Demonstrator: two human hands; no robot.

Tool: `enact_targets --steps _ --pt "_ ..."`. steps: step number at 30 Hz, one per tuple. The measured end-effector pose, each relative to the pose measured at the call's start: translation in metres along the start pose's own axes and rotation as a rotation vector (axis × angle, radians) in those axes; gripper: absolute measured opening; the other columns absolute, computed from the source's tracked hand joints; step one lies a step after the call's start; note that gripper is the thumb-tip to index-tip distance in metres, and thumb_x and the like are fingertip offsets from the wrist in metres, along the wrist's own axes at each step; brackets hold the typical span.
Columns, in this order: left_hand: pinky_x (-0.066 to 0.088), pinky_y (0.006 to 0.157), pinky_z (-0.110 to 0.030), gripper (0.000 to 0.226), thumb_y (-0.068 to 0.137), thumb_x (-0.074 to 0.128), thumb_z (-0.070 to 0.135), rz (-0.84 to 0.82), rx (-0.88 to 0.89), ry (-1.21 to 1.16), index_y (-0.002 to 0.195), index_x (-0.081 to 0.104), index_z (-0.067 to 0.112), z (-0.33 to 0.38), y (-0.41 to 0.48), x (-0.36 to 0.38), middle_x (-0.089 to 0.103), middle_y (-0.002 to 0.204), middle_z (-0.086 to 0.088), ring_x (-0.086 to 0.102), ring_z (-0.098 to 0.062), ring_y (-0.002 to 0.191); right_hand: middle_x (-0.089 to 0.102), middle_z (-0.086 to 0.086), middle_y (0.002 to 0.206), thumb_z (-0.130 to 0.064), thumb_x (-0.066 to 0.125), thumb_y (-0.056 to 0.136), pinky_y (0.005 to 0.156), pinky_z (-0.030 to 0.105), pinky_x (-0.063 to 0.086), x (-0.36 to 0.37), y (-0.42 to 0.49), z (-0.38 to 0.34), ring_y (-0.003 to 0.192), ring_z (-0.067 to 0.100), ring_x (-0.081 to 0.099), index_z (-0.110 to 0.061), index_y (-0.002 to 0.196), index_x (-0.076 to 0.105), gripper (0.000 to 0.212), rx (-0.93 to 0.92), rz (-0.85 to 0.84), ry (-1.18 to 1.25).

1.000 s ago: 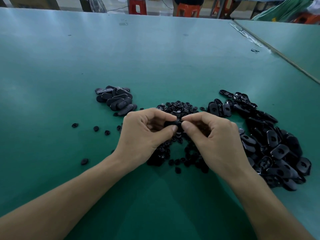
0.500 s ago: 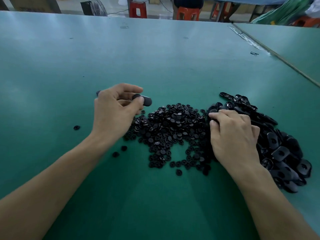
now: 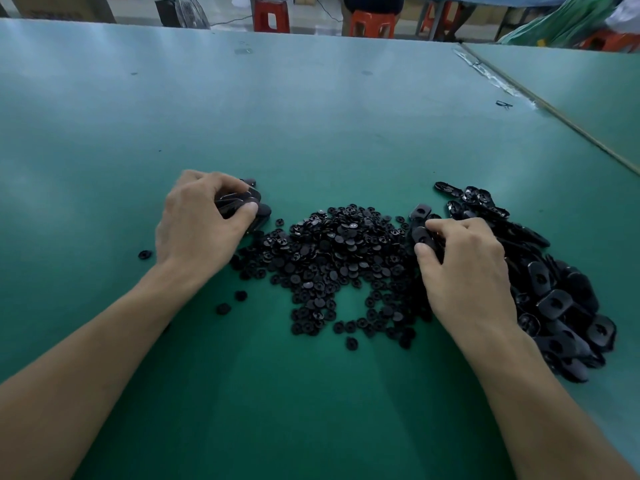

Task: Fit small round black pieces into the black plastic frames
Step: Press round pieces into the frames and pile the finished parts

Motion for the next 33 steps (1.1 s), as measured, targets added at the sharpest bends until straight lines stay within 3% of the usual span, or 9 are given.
enact_targets --steps 3,5,7,10,13,16,19,24,33 --pt "0.046 0.081 -0.026 0.009 0.085 0.074 0.035 0.028 0.014 -0.025 0.093 0.069 0.037 0.006 -0.001 -0.001 0.057 0.103 0.010 0.054 0.002 0.076 0.055 0.013 0.120 -0.024 0.062 0.097 0.095 0.039 0.044 0.000 -0.001 0.001 0.111 0.031 0.052 -0.011 0.132 0.063 0.037 -0.003 -0.016 -0.052" --pt "0.040 0.072 -0.007 0.007 0.086 0.074 0.032 0.015 0.060 -0.074 0.085 0.068 0.036 0.018 -0.004 0.000 0.063 0.094 0.011 0.055 0.014 0.072 0.055 0.014 0.120 -0.023 0.060 0.099 0.092 0.039 0.046 -0.001 -0.001 0.000 0.108 0.032 0.055 -0.009 0.132 0.063 0.036 -0.007 -0.027 -0.074" --pt "0.038 0.063 0.000 0.015 0.085 0.075 0.027 -0.017 0.116 -0.152 0.078 0.067 0.037 0.035 -0.012 0.002 0.062 0.080 0.017 0.054 0.014 0.064 0.057 0.015 0.119 -0.023 0.057 0.100 0.085 0.038 0.049 -0.001 -0.001 0.001 0.102 0.032 0.060 -0.008 0.132 0.062 0.035 -0.004 -0.031 -0.086" --pt "0.040 0.056 -0.007 0.011 0.081 0.075 0.029 -0.124 0.132 -0.326 0.073 0.069 0.033 0.056 -0.030 0.012 0.064 0.064 0.020 0.050 0.001 0.052 0.061 0.015 0.116 -0.022 0.056 0.101 0.081 0.036 0.048 -0.004 -0.001 0.001 0.098 0.031 0.062 -0.008 0.128 0.065 0.032 -0.006 -0.015 -0.070" --pt "0.044 0.051 -0.017 0.004 0.080 0.074 0.028 -0.269 0.080 -0.554 0.077 0.071 0.027 0.069 -0.052 0.027 0.066 0.064 0.013 0.052 -0.004 0.050 0.065 0.013 0.113 -0.019 0.062 0.098 0.084 0.035 0.049 -0.007 -0.001 0.000 0.100 0.029 0.062 -0.009 0.123 0.069 0.028 -0.014 0.002 -0.034" --pt "0.043 0.042 -0.018 0.012 0.086 0.076 0.019 -0.352 0.074 -0.642 0.079 0.070 0.027 0.072 -0.070 0.036 0.065 0.064 0.009 0.055 -0.011 0.046 0.065 0.010 0.109 -0.018 0.069 0.094 0.078 0.033 0.048 -0.009 -0.002 0.001 0.091 0.027 0.062 -0.010 0.117 0.072 0.025 -0.006 0.015 -0.013" --pt "0.042 0.041 -0.016 0.015 0.089 0.075 0.012 -0.381 0.072 -0.615 0.081 0.070 0.024 0.068 -0.075 0.041 0.064 0.062 0.010 0.055 -0.011 0.043 0.050 0.003 0.105 -0.021 0.069 0.094 0.071 0.027 0.039 -0.008 -0.004 0.003 0.077 0.016 0.048 -0.009 0.115 0.072 0.024 0.014 0.012 -0.017" --pt "0.045 0.046 -0.016 0.014 0.088 0.075 0.012 -0.391 0.102 -0.604 0.081 0.070 0.022 0.068 -0.075 0.042 0.065 0.064 0.012 0.058 -0.007 0.050 0.060 0.009 0.109 -0.022 0.066 0.095 0.078 0.034 0.047 -0.007 -0.004 0.002 0.097 0.026 0.060 -0.013 0.118 0.068 0.025 0.024 -0.021 -0.029" --pt "0.055 0.058 -0.028 0.017 0.089 0.073 0.008 -0.327 0.107 -0.652 0.084 0.069 0.024 0.068 -0.073 0.038 0.067 0.069 0.010 0.062 -0.012 0.059 0.060 0.004 0.102 -0.014 0.065 0.094 0.077 0.033 0.042 -0.003 -0.005 0.003 0.097 0.025 0.056 -0.017 0.102 0.061 0.009 0.017 -0.030 0.071"
Point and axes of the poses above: each hand's wrist, its own y-axis towards the middle knuckle, its own x-axis out of the palm, z = x × y, the point moved 6 cm from there along y, towards the middle knuckle
